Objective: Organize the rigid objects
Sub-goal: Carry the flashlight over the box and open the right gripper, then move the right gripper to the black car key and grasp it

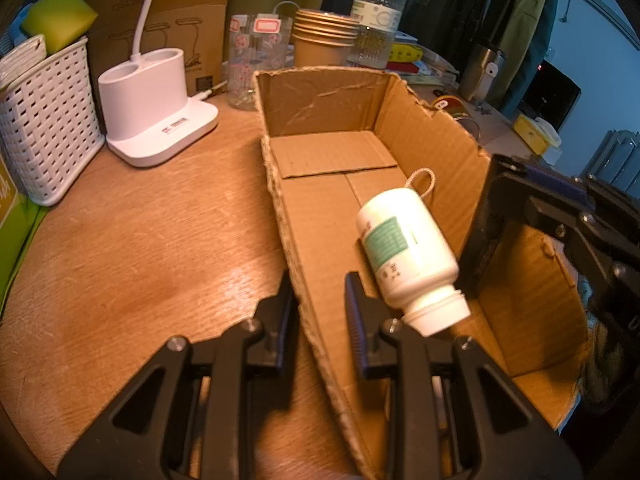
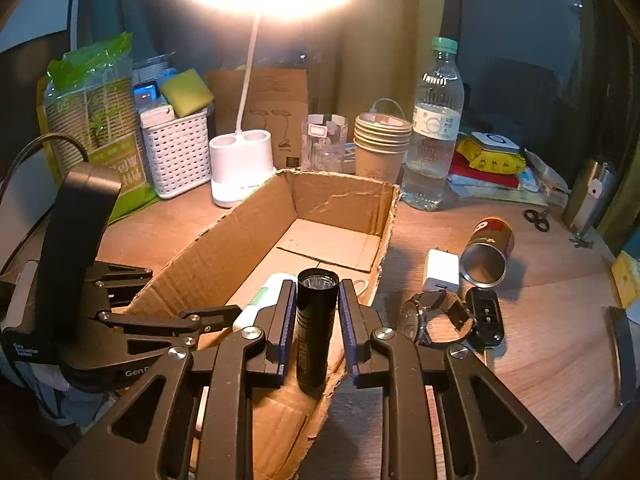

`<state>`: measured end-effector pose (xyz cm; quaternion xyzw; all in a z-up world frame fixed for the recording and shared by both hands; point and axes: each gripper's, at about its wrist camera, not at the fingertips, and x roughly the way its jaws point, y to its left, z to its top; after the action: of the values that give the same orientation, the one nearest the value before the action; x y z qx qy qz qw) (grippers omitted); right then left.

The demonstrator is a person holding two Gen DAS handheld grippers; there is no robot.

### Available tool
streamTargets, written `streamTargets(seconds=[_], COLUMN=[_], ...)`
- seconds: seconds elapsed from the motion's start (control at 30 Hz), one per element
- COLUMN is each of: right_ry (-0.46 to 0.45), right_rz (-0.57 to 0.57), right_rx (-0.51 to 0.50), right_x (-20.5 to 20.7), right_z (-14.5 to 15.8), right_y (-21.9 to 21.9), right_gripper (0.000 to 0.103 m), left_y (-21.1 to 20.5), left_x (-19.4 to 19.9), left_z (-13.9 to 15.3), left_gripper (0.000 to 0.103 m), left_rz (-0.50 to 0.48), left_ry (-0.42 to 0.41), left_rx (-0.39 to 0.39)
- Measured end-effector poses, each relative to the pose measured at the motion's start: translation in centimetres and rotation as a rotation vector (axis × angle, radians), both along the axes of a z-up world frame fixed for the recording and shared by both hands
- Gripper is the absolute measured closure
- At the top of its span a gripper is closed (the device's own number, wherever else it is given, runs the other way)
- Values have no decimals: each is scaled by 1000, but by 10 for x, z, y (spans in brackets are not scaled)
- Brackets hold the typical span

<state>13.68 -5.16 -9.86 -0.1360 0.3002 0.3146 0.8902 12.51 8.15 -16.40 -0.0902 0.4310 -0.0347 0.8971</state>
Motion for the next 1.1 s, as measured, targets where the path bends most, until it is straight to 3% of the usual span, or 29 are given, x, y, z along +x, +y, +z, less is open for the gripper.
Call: streamTargets(seconds=[0.77, 1.1], right_ry=[-39, -34], right_rz=[-128, -234], right_rx=[58, 64], right_x=[17, 35], right_z=[13, 11], right_y=[-41, -75], right_gripper=[77, 69], left_y=[0, 0], left_x=[0, 0], left_z=[0, 0], left_gripper=[76, 76], left_rz=[1, 1], left_ry=[0, 0], left_rx=[0, 0])
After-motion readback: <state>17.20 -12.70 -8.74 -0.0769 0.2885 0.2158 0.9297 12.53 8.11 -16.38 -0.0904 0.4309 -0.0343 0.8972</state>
